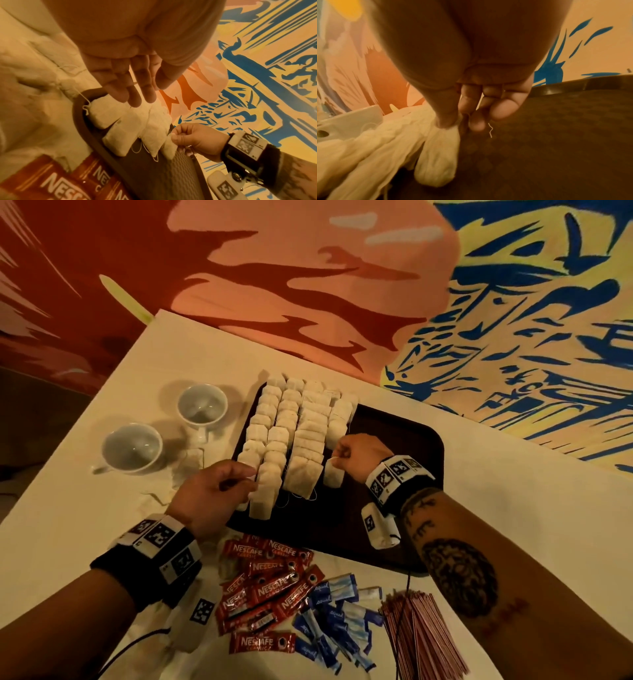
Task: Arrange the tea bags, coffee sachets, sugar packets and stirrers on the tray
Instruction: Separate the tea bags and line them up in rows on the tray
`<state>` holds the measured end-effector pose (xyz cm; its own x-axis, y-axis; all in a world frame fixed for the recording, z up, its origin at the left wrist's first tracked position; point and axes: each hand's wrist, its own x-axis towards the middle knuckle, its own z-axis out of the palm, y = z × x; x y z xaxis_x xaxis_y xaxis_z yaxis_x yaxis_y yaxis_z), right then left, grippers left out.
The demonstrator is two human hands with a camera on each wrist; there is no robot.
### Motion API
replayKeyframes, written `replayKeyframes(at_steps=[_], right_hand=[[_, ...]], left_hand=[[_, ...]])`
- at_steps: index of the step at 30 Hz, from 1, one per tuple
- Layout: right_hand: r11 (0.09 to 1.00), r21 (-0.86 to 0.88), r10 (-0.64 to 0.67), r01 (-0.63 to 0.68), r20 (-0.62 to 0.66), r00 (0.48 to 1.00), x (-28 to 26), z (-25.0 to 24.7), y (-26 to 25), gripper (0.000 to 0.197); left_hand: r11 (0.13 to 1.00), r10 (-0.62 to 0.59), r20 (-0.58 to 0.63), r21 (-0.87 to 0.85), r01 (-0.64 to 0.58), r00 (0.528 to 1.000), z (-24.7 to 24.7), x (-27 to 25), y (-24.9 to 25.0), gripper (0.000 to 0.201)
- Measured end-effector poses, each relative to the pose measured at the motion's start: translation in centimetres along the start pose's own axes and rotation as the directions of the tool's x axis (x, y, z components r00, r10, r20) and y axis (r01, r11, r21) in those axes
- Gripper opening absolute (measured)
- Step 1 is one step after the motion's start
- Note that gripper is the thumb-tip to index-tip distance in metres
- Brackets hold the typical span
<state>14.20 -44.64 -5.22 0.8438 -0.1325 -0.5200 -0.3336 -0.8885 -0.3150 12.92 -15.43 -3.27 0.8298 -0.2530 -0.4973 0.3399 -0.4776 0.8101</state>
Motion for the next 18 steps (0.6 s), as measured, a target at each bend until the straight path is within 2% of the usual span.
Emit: replayKeyframes(at_steps=[3, 10, 14, 18], right_hand=[[0.999, -0.012, 0.034, -0.035, -0.073, 0.997, 2.0, -0.5, -0.3, 0.01], [0.997, -0.05, 0.058, -0.062, -0.082, 0.995, 4.3, -1.2, -0.5, 0.011], [0.997, 0.012, 0.083, -0.083, -0.125, 0.989, 4.4, -1.2, -0.1, 0.009], [0.995, 0.056, 0.091, -0.085, -0.124, 0.988, 3.7, -1.2, -0.1, 0.03]], left_hand=[[1.0, -0.023, -0.002, -0.004, 0.023, 1.0, -0.5, 0.1, -0.5, 0.012], [0.998, -0.048, -0.024, -0.034, 0.047, 0.999, -1.1, 0.6, -0.7, 0.014], [0.997, -0.063, -0.021, -0.035, 0.062, 0.998, -0.9, 0.7, -0.3, 0.014], [0.997, -0.061, -0.038, -0.053, 0.059, 0.997, -0.9, 0.7, -0.1, 0.014]])
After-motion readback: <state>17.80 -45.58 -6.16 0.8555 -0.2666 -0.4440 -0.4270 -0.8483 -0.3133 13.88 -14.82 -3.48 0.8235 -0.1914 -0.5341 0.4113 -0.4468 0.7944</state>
